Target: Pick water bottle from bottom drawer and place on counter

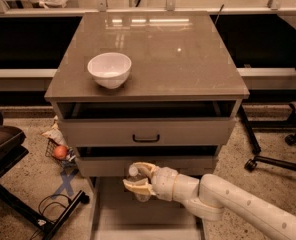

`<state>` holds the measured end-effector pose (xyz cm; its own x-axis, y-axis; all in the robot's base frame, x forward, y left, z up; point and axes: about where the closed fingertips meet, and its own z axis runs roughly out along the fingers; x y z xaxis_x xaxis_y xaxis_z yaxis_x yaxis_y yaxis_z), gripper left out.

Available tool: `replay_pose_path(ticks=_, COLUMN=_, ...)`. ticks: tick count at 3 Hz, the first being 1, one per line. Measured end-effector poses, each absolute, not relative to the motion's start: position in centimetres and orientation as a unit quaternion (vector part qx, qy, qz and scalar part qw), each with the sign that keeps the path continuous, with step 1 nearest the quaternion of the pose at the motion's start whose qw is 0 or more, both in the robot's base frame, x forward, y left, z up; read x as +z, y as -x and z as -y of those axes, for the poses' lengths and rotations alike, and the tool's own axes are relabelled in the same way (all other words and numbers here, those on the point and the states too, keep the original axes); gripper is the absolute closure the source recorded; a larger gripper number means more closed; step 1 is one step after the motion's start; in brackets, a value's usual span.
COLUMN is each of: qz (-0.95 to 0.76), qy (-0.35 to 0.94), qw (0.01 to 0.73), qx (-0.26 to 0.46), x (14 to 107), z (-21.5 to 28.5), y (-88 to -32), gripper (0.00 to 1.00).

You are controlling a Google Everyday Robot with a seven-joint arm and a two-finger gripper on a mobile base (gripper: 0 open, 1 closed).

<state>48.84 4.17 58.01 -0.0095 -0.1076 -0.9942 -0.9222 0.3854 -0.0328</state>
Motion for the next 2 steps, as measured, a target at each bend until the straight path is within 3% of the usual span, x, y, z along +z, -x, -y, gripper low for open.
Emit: replay_pose_path(ticks=2, qz=-0.619, qy=0.401, qw=0.567, qx=0.367, x=60.7, z=-4.4, y=-49.9, gripper=1.00)
